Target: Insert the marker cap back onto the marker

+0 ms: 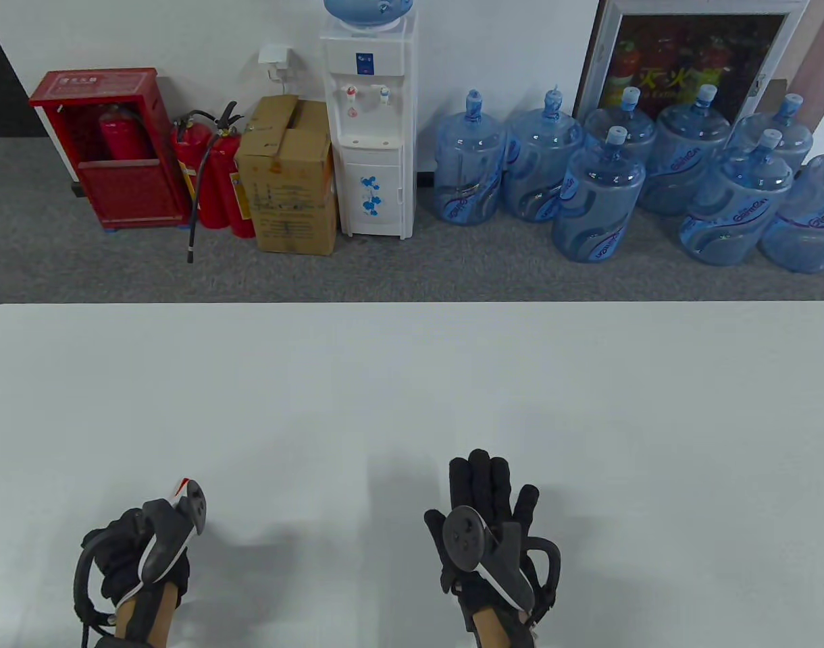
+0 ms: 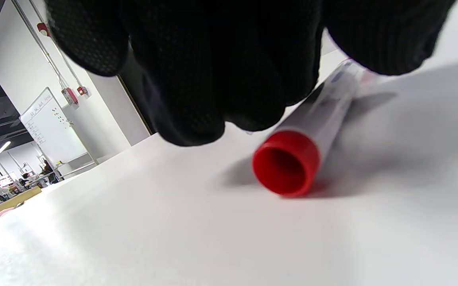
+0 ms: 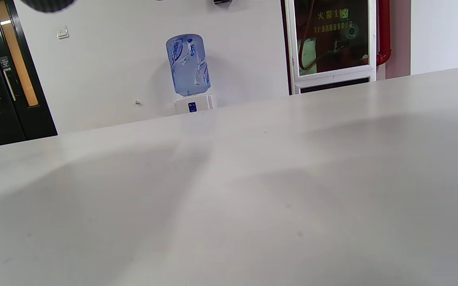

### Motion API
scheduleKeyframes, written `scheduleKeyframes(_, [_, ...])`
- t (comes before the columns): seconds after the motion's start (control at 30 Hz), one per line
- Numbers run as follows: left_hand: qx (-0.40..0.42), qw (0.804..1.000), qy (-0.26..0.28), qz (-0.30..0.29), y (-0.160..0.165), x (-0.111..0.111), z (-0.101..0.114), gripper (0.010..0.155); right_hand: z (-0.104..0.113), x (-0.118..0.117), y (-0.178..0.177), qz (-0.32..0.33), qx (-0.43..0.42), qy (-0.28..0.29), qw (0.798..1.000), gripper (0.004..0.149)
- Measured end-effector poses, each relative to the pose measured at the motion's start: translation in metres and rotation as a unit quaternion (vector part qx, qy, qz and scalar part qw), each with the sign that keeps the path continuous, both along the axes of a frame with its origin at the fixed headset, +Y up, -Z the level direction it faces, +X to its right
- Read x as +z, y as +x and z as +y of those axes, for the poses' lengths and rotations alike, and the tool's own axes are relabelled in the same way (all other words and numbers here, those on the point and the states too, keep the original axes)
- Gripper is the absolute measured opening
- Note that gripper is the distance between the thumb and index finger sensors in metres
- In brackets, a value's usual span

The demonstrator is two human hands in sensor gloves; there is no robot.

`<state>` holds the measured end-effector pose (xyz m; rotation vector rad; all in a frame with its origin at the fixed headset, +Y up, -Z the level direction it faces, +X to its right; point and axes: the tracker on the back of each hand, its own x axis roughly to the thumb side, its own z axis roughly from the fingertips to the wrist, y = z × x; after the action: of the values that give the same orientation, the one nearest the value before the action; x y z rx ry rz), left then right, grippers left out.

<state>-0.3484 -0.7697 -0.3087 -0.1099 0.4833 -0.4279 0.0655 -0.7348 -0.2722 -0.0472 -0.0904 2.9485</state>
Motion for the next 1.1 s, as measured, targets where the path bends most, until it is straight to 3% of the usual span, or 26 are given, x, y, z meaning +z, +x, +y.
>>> scheduleKeyframes(0.23, [0.002,1.000,0.010,-0.009,0.003,0.004,0.010,0.069,0.000,0.000,-0.001,0.001,0.001,0.001,1.000,0.078])
scheduleKeyframes(0.33, [0.002,0.996,0.070,-0.055,0.014,0.009,0.025,0.075,0.000,0.000,-0.001,0.001,0.002,0.002,1.000,0.078])
scheduleKeyframes(0.47, [-0.004,0.982,0.146,-0.123,0.038,0.019,0.045,0.073,0.002,0.001,-0.003,0.003,0.002,0.006,1.000,0.079])
scheduleKeyframes(0.6, [-0.009,0.965,0.188,-0.180,0.061,0.030,0.057,0.074,0.004,0.002,-0.006,0.006,0.004,0.012,1.000,0.079])
scheduleKeyframes(0.83, [0.040,0.953,0.178,-0.240,0.084,0.037,0.055,0.078,0.006,0.004,-0.011,0.014,0.007,0.020,1.000,0.079])
scheduleKeyframes(1.1, [0.054,0.955,0.129,-0.260,0.094,0.034,0.041,0.079,0.004,0.004,-0.014,0.019,0.010,0.015,1.000,0.079])
